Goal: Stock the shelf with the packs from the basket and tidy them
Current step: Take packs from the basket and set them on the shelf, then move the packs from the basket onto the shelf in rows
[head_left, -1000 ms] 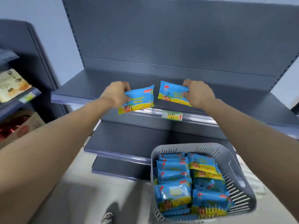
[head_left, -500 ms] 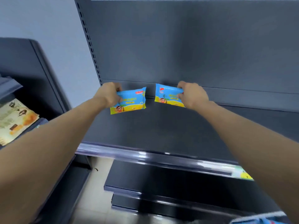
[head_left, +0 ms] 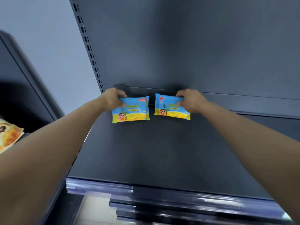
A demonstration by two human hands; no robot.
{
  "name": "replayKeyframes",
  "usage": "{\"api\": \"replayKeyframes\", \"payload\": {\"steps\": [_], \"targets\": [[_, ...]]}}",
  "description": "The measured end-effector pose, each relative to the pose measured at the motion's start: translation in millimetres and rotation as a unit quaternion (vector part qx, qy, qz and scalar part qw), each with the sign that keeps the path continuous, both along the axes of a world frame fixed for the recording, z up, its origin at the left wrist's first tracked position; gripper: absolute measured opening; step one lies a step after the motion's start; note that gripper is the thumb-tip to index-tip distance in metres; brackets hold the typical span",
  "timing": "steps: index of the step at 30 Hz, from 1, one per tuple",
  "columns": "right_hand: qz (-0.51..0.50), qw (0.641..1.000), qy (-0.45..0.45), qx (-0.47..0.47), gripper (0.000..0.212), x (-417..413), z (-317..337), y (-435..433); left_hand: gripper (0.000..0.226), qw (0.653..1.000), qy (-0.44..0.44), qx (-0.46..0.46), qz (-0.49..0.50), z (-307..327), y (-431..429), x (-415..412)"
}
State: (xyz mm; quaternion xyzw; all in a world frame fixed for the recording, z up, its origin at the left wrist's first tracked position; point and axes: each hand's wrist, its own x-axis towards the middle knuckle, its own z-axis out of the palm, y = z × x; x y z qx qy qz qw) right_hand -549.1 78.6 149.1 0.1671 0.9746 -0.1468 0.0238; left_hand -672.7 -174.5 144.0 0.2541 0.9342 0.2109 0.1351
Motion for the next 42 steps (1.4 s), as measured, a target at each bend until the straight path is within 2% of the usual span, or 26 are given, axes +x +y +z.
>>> {"api": "replayKeyframes", "payload": {"steps": [4, 10, 14, 19, 25, 30, 35, 38, 42], "targets": [[0.014, 0.999, -0.028, -0.014, 0.031, -13.9, -5.9, 1.6, 0.032, 1.000, -0.021, 0.013, -0.007, -9.9, 4.0, -15.8], [0.002, 0.998, -0.056, 0.028, 0.035, -23.7, -12.9, 4.2, 0.048, 1.000, -0.021, 0.006, -0.005, -31.2, 12.0, -32.8], [0.006, 0.997, -0.043, 0.062, 0.031, -25.1, -20.9, 4.7, 0.041, 0.999, -0.019, 0.029, 0.017, -43.3, 18.9, -36.9], [-0.015, 0.991, -0.039, 0.127, 0.026, -22.5, -26.8, -2.3, 0.037, 1.000, 0.010, 0.011, 0.021, -47.6, 23.8, -32.9], [-0.044, 0.981, -0.005, 0.189, 0.031, -0.8, -22.7, -12.0, 0.033, 0.997, 0.072, 0.010, 0.011, -29.8, 29.4, -1.5], [-0.007, 0.979, 0.036, 0.203, 0.030, 47.7, 4.0, -13.5, 0.029, 0.988, 0.142, 0.046, -0.046, -2.2, 48.8, 55.6], [0.036, 0.978, 0.073, 0.191, 0.038, 140.7, 31.6, -3.0, 0.029, 0.970, 0.188, 0.092, -0.127, 30.7, 82.3, 147.8], [0.043, 0.977, 0.076, 0.195, 0.041, 218.0, 38.4, 16.0, 0.028, 0.959, 0.193, 0.123, -0.168, 40.0, 106.0, 223.1], [0.005, 0.983, 0.030, 0.181, 0.046, 338.7, 23.0, 52.3, 0.028, 0.949, 0.144, 0.154, -0.234, 25.0, 143.5, 338.6]]}}
